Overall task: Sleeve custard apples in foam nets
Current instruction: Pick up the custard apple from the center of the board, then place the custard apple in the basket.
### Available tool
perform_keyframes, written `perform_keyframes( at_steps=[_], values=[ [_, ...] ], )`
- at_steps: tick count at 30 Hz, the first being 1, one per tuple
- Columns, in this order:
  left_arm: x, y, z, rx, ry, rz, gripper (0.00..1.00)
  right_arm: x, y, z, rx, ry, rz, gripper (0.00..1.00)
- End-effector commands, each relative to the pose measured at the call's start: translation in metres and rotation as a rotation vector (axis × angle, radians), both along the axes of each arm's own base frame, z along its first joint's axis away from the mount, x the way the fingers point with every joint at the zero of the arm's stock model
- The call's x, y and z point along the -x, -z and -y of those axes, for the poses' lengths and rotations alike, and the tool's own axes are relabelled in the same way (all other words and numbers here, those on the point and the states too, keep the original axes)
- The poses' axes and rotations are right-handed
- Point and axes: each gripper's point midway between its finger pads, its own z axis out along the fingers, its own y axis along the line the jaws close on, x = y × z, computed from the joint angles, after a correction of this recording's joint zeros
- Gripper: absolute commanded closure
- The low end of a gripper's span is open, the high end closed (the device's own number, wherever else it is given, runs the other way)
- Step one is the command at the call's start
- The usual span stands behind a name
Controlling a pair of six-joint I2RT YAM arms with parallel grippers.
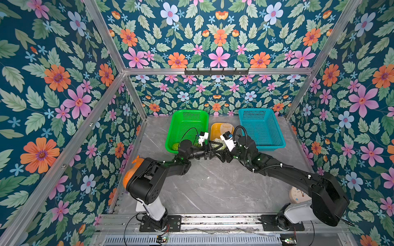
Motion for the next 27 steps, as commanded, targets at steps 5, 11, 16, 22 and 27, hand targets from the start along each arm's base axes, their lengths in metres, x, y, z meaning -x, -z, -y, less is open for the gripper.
perform_keyframes(
  at_steps=[5,11,16,22,27],
  values=[
    [0.0,-0.007,-0.002,0.007,-0.014,0.051,0.0,-0.002,-0.008,0.004,-0.004,0.017,0.046,0.23],
    [-0.006,-0.003,-0.011,-0.002,-0.057,0.049,0.0,-0.003,-0.002,0.013,0.023,0.057,0.026,0.23],
    [-0.022,0.011,-0.035,-0.087,-0.15,0.063,0.0,-0.013,0.004,0.037,0.051,0.156,-0.013,0.22],
    [-0.04,0.031,-0.068,-0.387,-0.303,0.153,0.0,-0.044,-0.004,0.099,0.034,0.391,-0.071,0.22],
    [-0.053,0.021,-0.103,-0.613,-0.471,0.27,0.0,-0.073,-0.008,0.159,0.022,0.597,-0.148,0.22]
  ],
)
